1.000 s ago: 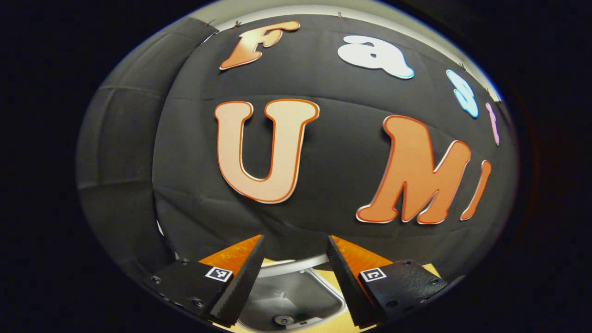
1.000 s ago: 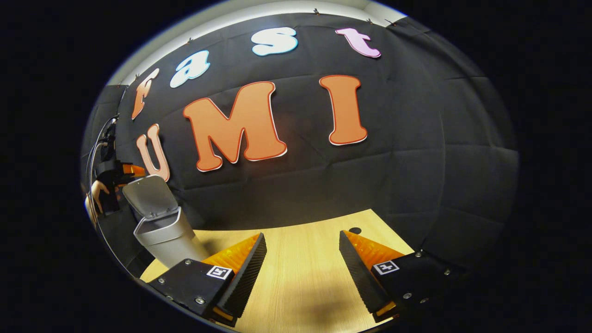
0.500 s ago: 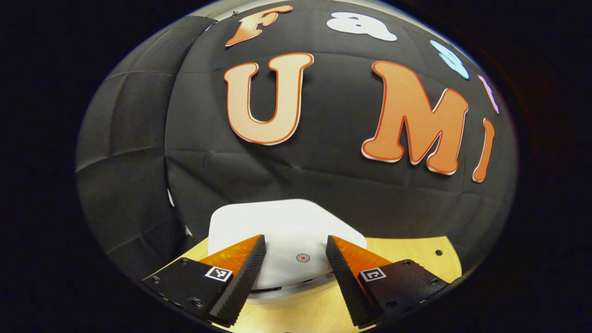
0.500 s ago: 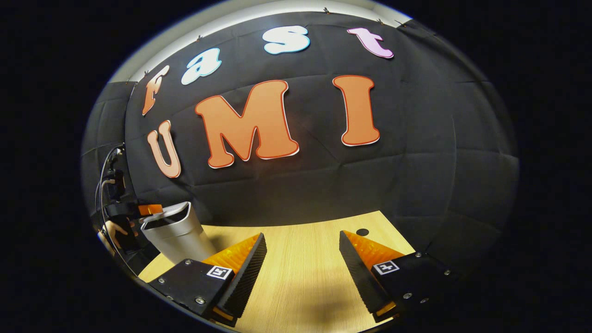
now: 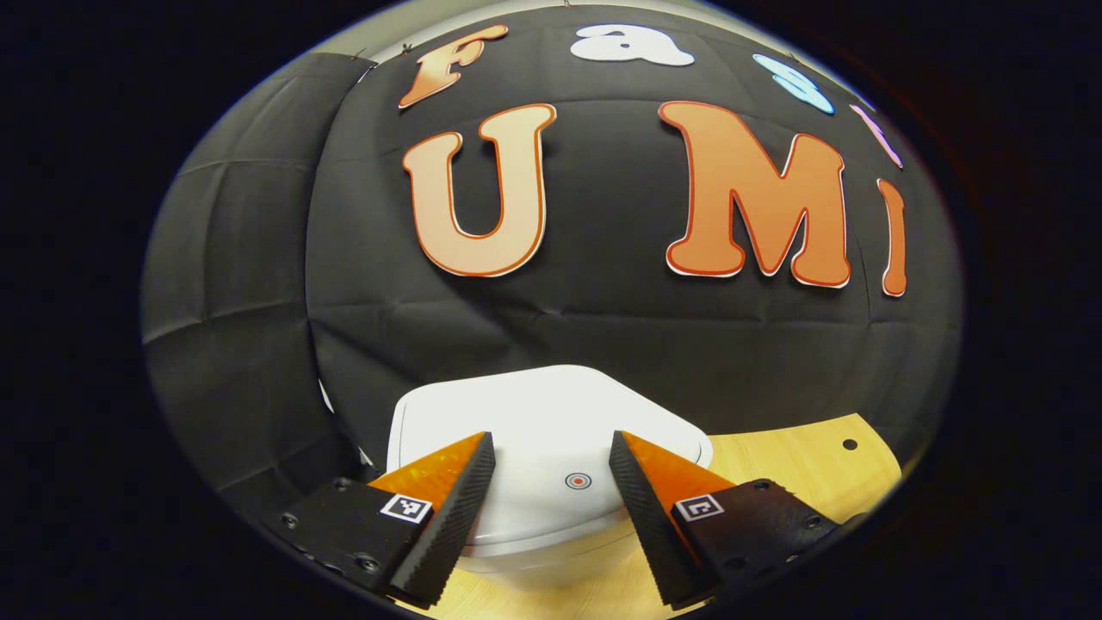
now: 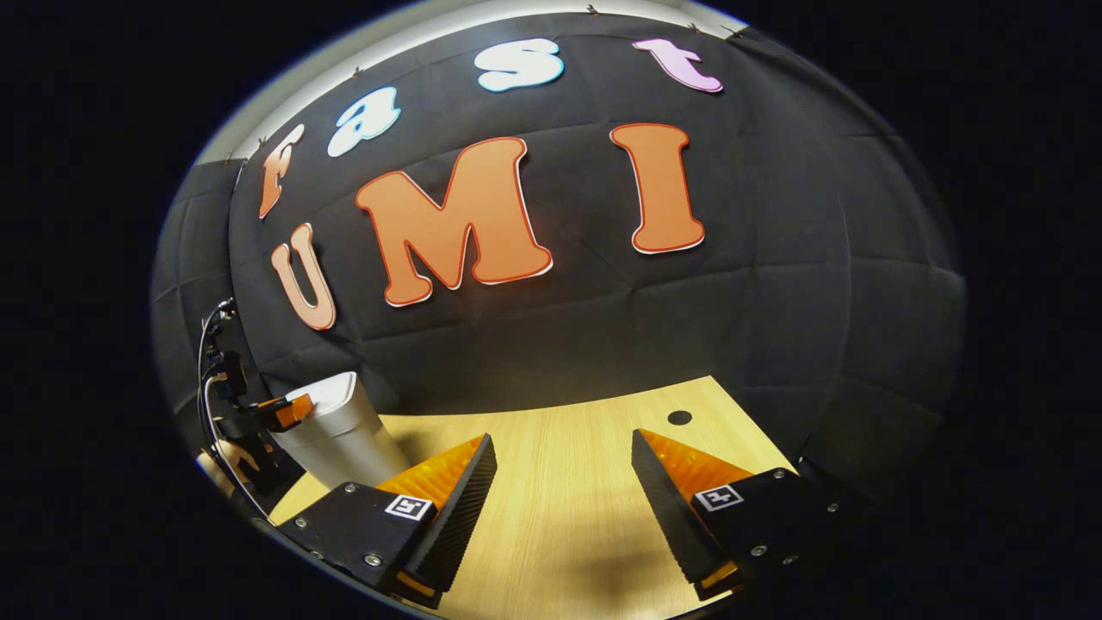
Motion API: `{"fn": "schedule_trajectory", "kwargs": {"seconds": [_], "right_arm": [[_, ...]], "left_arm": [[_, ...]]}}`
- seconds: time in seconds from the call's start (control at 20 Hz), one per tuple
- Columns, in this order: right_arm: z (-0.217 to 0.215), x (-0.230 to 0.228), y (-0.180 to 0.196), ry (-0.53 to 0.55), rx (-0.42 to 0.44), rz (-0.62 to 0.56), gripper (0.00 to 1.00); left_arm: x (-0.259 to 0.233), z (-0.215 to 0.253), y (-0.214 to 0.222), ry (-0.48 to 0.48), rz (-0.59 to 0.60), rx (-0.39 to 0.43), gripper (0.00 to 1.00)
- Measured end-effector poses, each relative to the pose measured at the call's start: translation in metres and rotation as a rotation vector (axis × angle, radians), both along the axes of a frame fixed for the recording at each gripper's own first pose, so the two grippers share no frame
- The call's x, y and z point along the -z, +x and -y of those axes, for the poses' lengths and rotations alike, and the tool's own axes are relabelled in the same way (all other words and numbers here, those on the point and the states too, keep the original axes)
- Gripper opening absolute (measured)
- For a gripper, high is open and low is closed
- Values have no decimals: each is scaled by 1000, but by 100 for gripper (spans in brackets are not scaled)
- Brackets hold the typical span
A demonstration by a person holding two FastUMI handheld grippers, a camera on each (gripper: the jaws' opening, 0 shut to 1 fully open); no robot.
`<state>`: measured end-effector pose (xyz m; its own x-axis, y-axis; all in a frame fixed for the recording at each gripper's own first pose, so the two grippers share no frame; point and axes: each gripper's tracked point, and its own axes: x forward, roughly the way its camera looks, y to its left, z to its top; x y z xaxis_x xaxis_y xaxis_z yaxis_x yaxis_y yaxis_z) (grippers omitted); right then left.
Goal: Press the lid of the desktop garbage bin to open it, pick up the crumpled paper on the desktop and throw it into the bin, then pick up the pop can on the desktop and drop it into the bin, and finally close the garbage bin lid.
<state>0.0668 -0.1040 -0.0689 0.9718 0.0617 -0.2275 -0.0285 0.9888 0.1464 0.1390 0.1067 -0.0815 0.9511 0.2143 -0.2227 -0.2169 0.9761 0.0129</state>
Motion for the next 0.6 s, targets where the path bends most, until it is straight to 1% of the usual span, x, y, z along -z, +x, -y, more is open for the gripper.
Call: {"fn": "schedule_trajectory", "kwargs": {"seconds": [0.1, 0.2, 0.25, 0.3, 0.35, 0.5, 0.6], "right_arm": [[-6, -2, 0, 4, -17, -2, 95], [-8, -6, -1, 6, -22, 6, 95], [-8, -7, -1, 2, -21, 10, 95], [-8, -9, 0, -2, -19, 12, 95], [-9, -11, 0, -6, -17, 19, 95], [-12, -20, 1, -26, -5, 41, 95], [-17, -28, 2, -41, -2, 61, 95]], "left_arm": [[-2, 0, 0, -9, 6, -5, 88], [-2, 0, -1, 2, -22, -6, 86], [-5, -3, 0, 11, -20, -13, 88], [-5, -5, -1, 14, -35, -22, 94], [-5, -3, -3, 12, -37, -27, 95], [-12, 15, -14, -10, -41, 7, 95], [-29, 34, -27, -18, -15, 43, 95]]}}
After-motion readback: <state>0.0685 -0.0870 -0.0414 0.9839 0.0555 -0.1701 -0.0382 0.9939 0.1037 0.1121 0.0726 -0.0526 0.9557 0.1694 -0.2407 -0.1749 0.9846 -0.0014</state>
